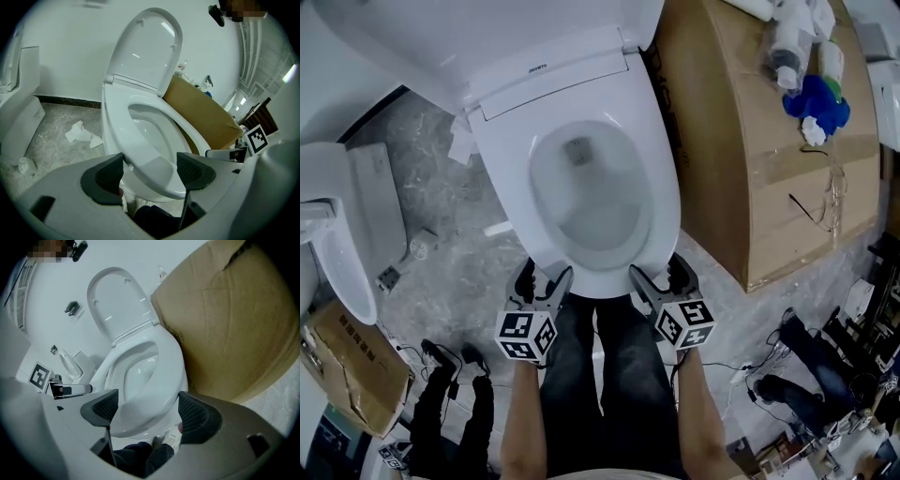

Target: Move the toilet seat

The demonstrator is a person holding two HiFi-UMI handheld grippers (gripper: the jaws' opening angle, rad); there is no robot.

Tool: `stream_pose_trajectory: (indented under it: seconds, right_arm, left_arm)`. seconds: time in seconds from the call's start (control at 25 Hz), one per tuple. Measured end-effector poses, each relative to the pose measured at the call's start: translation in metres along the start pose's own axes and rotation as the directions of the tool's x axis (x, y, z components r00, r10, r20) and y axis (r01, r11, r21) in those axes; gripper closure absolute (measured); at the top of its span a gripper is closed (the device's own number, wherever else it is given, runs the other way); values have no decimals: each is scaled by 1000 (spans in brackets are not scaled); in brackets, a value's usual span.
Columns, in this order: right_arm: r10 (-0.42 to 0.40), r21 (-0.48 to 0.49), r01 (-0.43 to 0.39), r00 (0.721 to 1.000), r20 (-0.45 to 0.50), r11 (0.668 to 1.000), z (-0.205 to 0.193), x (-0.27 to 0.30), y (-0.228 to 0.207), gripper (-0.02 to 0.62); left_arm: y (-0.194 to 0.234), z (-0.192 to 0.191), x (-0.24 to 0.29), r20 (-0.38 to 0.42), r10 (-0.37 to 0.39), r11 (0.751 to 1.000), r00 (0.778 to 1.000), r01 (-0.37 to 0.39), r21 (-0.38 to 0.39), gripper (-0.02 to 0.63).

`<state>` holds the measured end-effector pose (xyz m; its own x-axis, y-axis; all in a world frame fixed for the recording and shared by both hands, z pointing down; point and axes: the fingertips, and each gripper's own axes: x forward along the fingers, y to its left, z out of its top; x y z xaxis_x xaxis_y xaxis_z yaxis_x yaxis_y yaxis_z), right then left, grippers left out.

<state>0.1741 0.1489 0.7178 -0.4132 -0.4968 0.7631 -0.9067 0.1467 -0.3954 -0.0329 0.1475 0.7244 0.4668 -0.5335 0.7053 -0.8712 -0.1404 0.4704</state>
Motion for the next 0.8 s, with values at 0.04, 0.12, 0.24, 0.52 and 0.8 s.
stream_pose_trajectory:
  seconds: [0.04,0.12,0.24,0.52,0.8]
  right_arm:
    - [0,-3,0,1000,5,1000,2,-3,1,198]
    - [-2,-9,2,1000,16,1000,7,-8,5,198]
    - [-2,-16,2,999,34,1000,16,-17,11,199]
    - [6,-29,-4,997,80,1000,41,-40,26,199]
    - [18,-16,-16,992,126,1000,63,-56,40,199]
  left_arm:
    - [-1,2,-2,3,-3,1000,1000,3,1,239]
    - [-4,6,-6,12,-9,1000,1000,9,3,239]
    - [-8,13,-14,23,-16,1000,1000,16,8,239]
    - [-19,35,-34,64,-46,999,997,47,-2,239]
    - [-25,53,-49,101,-59,997,993,63,-37,239]
